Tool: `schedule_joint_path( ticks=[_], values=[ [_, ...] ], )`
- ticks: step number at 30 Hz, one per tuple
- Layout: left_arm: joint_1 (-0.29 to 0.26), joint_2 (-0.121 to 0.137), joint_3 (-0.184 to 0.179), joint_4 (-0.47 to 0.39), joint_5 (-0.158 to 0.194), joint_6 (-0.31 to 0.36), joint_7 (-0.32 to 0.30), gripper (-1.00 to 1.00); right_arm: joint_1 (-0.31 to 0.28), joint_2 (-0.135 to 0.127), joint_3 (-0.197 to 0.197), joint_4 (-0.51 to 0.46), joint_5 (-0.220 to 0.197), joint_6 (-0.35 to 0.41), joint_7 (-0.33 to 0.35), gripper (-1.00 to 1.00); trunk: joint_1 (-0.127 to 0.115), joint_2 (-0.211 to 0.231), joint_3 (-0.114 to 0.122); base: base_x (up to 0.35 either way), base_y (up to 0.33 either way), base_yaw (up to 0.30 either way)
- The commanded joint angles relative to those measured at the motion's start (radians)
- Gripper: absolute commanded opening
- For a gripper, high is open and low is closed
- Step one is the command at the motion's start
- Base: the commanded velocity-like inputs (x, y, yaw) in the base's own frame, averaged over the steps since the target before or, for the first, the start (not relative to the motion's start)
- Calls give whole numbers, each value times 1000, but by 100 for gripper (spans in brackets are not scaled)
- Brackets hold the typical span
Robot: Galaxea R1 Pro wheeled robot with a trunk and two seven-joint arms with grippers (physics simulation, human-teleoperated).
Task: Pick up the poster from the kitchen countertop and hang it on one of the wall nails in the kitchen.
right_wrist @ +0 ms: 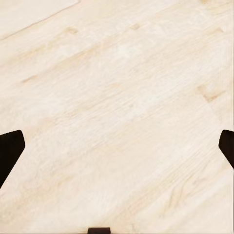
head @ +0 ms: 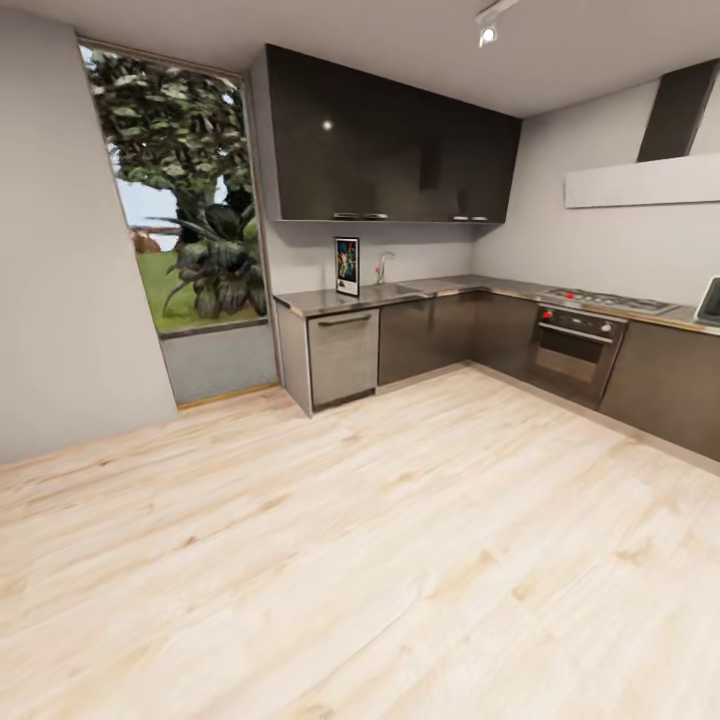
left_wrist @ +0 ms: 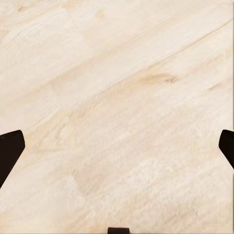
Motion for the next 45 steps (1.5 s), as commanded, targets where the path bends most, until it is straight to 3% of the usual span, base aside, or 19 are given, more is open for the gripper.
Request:
schedule_joint_path(
  ticks=[1,45],
  values=[
    [0,0,1,-1,0,-2,0,100,-1,0,1,1,1,-3,0,100,1,0,-1,314,-163,0],
    [0,0,1,-1,0,-2,0,100,-1,3,3,1,0,-4,0,100,1,0,-1,286,-212,0]
  ],
)
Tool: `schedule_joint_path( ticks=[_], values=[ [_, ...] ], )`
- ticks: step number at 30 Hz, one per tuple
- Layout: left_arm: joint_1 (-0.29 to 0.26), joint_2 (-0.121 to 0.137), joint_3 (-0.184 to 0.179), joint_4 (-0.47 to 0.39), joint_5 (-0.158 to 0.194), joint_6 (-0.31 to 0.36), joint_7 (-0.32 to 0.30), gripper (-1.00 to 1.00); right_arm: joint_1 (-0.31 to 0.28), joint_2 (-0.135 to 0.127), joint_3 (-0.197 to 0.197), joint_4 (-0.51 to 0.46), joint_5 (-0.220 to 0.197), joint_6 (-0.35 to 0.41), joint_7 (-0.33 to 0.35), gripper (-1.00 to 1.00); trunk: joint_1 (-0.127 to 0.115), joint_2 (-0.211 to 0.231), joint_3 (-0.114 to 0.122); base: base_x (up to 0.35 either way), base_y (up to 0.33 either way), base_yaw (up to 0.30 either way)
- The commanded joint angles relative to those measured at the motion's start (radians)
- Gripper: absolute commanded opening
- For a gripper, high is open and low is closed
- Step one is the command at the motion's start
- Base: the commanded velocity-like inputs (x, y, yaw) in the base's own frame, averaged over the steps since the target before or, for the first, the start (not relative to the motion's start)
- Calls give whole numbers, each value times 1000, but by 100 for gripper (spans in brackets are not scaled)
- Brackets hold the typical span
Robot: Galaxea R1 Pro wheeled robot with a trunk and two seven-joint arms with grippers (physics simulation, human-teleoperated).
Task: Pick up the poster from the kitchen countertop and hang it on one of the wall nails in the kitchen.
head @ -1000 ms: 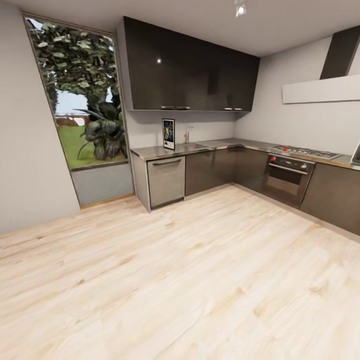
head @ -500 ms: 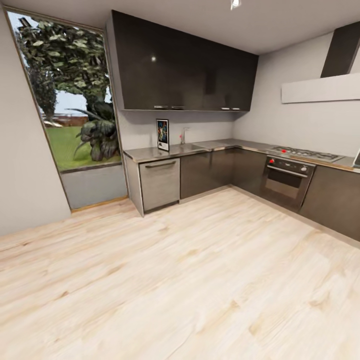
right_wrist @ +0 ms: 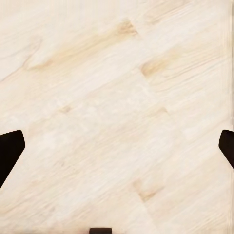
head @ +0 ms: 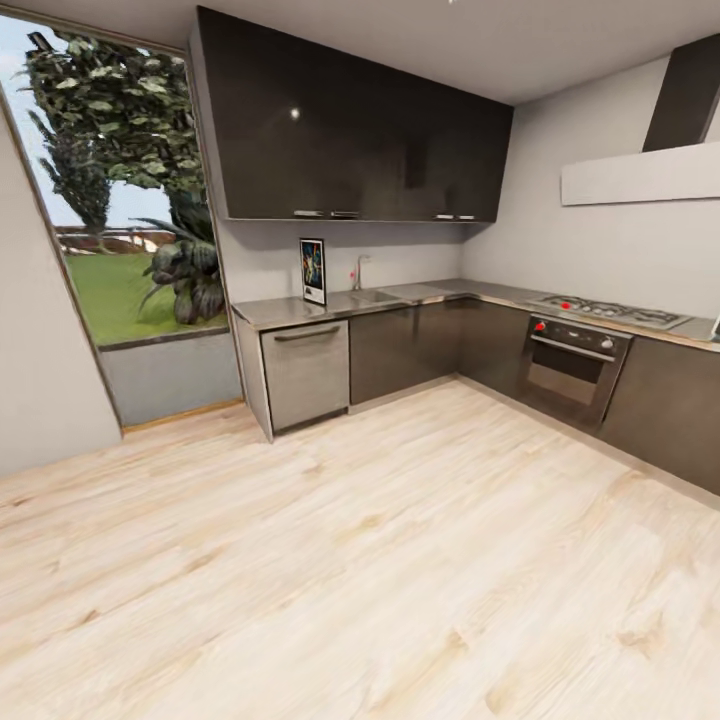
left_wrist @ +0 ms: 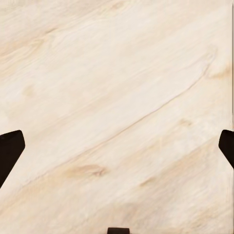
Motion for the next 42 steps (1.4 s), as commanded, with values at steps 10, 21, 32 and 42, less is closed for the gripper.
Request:
schedule_joint_path(
  ticks=[10,21,32,42],
  values=[
    [0,0,1,-1,0,-1,0,100,-1,0,1,1,1,-3,0,100,1,0,-1,282,-219,0],
    [0,0,1,-1,0,-1,0,100,-1,2,1,1,1,-3,0,100,1,0,-1,282,-219,81],
    [0,0,1,-1,0,-1,0,100,-1,3,1,1,1,-3,0,100,1,0,-1,282,-219,254],
    [0,0,1,-1,0,-1,0,100,-1,1,0,1,2,-3,0,100,1,0,-1,284,-206,34]
  ],
)
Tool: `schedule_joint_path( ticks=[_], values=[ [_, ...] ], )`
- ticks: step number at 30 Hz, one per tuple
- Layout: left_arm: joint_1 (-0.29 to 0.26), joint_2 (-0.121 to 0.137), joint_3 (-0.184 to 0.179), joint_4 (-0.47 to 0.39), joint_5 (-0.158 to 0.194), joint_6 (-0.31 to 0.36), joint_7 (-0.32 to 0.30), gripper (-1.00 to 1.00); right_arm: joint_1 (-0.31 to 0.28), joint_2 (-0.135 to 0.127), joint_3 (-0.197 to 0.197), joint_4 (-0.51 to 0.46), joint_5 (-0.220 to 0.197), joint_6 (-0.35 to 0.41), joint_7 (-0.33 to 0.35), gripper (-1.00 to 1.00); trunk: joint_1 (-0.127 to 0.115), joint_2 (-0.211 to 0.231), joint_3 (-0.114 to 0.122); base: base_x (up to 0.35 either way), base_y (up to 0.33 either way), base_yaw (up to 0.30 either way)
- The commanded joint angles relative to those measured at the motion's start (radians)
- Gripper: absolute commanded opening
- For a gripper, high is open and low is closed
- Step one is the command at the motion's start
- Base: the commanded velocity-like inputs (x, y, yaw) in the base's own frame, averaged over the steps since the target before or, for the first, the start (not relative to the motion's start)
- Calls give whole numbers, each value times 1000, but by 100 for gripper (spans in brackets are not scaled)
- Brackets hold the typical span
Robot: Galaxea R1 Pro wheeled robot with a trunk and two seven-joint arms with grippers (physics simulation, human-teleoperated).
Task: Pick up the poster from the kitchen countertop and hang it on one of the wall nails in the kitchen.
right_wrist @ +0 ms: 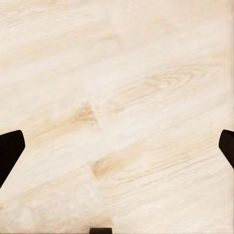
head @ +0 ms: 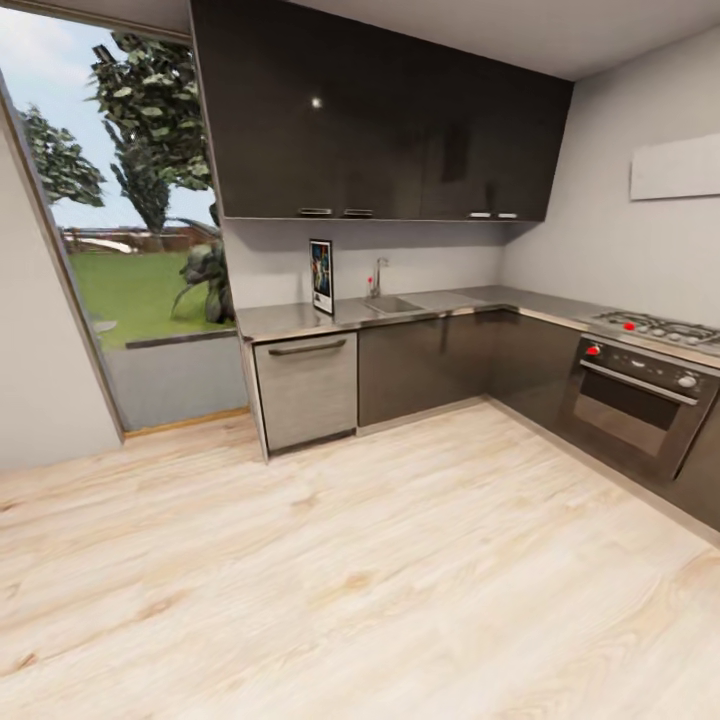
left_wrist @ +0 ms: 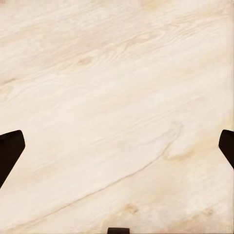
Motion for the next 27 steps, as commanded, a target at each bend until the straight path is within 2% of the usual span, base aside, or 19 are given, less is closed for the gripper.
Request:
schedule_joint_path(
  ticks=[1,27],
  values=[
    [0,0,1,-1,0,-1,0,100,-1,0,1,1,1,-3,0,100,1,0,-1,287,-190,5],
    [0,0,1,-1,0,-2,0,100,-1,3,0,1,-2,-2,0,100,1,0,-1,288,-187,3]
  ],
)
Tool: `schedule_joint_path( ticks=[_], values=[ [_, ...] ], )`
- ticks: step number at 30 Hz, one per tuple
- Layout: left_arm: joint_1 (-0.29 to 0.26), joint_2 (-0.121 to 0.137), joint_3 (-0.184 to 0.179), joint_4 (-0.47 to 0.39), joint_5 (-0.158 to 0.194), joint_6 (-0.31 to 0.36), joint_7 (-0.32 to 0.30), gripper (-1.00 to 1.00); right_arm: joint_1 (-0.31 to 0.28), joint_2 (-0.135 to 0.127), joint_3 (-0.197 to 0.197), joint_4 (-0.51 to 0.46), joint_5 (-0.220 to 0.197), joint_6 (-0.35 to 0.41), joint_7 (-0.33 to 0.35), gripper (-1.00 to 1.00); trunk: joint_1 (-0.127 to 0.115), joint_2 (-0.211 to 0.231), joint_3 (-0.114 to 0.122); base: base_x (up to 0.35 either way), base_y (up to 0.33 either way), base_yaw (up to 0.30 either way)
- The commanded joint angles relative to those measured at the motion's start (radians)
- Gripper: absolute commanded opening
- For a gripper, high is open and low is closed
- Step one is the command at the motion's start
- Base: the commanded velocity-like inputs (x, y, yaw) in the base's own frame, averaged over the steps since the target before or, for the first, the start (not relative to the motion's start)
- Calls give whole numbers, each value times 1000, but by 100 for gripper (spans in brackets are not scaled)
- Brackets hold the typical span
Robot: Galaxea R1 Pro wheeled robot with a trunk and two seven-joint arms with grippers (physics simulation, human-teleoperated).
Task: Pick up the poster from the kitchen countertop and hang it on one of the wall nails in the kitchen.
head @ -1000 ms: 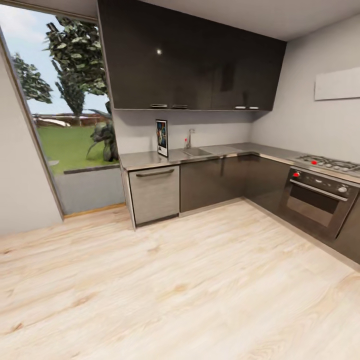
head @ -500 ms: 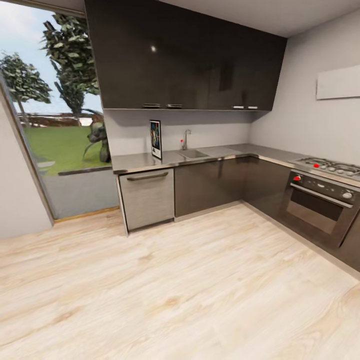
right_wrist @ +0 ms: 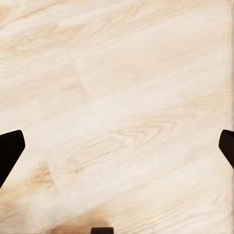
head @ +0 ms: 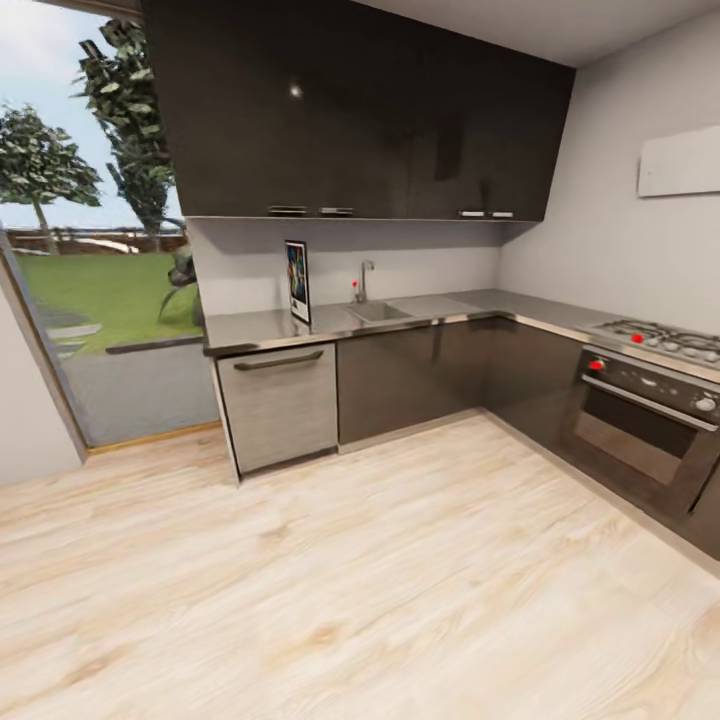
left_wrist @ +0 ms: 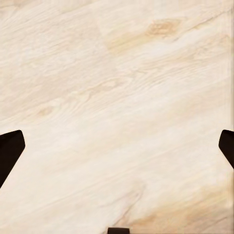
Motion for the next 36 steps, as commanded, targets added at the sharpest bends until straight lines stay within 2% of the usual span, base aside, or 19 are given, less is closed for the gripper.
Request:
schedule_joint_path(
  ticks=[1,20,36],
  values=[
    [0,0,1,-1,0,-2,0,100,-1,0,0,1,1,-3,0,100,1,0,-1,289,-190,102],
    [0,0,1,-1,0,-2,0,100,-1,1,0,1,2,-5,-2,100,1,0,-1,289,-194,255],
    [0,0,1,-1,0,-4,0,100,-1,0,2,-1,2,-4,1,100,1,0,-1,283,-207,36]
  ],
)
